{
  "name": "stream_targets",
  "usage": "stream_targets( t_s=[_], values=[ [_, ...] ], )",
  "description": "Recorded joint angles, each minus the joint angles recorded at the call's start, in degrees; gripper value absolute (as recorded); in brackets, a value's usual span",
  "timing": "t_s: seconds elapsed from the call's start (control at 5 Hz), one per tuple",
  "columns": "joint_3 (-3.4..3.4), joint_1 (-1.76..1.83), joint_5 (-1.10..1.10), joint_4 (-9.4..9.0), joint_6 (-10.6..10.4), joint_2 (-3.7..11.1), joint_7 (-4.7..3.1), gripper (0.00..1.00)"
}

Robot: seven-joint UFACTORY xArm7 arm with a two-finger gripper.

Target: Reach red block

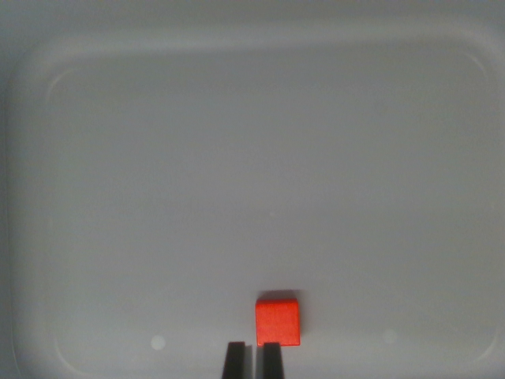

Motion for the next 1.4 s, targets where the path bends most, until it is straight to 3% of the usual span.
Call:
stream_targets(
  t_s=[0.8,1.4],
  values=[
    [0.0,0.0,-0.02,-0.21,-0.2,0.02,0.0,0.0],
    [0.01,0.02,-0.13,-1.47,-1.5,0.12,0.03,0.0]
  ],
)
